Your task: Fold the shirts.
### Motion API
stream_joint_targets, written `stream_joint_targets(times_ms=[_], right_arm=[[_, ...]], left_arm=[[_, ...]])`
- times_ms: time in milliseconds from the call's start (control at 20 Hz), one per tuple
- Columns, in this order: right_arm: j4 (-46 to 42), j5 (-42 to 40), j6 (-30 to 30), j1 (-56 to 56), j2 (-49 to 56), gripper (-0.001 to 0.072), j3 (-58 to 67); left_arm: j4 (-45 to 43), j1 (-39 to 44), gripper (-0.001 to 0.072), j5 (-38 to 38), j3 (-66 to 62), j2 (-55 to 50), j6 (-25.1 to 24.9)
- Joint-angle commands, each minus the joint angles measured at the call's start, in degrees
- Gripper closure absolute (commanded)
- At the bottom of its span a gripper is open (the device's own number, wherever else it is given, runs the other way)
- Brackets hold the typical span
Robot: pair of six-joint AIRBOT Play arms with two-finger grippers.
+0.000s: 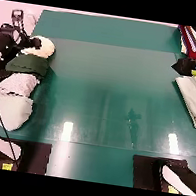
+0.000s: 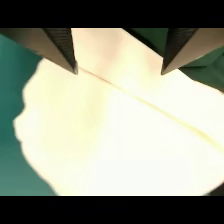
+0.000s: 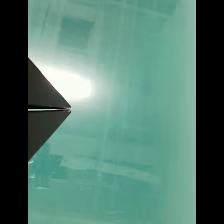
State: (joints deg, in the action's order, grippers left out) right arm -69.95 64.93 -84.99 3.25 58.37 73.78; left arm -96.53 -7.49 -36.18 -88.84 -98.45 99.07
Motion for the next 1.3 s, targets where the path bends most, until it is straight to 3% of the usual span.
stream_joint_targets(times_ms=[0,50,100,150,200,350,500,650,800,1000,1250], right_arm=[[0.0,0.2,0.0,-0.1,0.0,0.0694,0.0],[0.0,0.1,0.0,-0.1,0.0,0.0694,0.0],[0.0,0.1,0.0,-0.1,0.0,0.0694,0.0],[0.0,0.0,0.0,-0.1,0.0,0.0694,0.1],[0.0,-0.2,0.0,-0.1,0.0,0.0694,0.1],[3.1,-2.5,0.0,-0.1,-0.6,0.0694,0.3],[6.6,-3.9,0.0,-0.1,-0.8,0.0694,6.4],[7.5,-3.9,0.0,-0.1,-0.8,0.0694,14.0],[7.4,-3.9,0.0,-0.1,-0.8,0.0694,18.9],[7.5,-3.0,0.0,-0.1,-0.8,0.0695,21.5],[7.5,-1.4,0.0,-0.1,-0.9,0.0694,21.6]], left_arm=[[-0.5,-1.3,0.0087,1.7,-0.3,-4.6,-1.1],[-0.4,-1.2,0.0091,1.6,-0.3,-4.7,-1.1],[-0.3,-1.2,0.0252,1.0,-0.4,-4.5,-1.2],[-0.4,-1.3,0.0568,-0.2,-1.0,-4.0,-1.2],[-0.4,-1.3,0.0684,-2.0,-2.4,-3.2,-1.7],[-0.6,-1.1,0.0687,-5.3,-9.9,2.0,-3.7],[-0.1,1.2,0.0687,-8.2,-18.7,13.9,-6.9],[1.0,7.3,0.0687,-11.7,-22.8,27.4,-12.8],[1.0,15.4,0.0687,-16.3,-22.8,35.8,-13.6],[4.8,28.3,0.0687,-21.9,-21.5,34.7,-11.9],[12.2,44.7,0.0681,-21.9,-16.9,22.7,-11.9]])
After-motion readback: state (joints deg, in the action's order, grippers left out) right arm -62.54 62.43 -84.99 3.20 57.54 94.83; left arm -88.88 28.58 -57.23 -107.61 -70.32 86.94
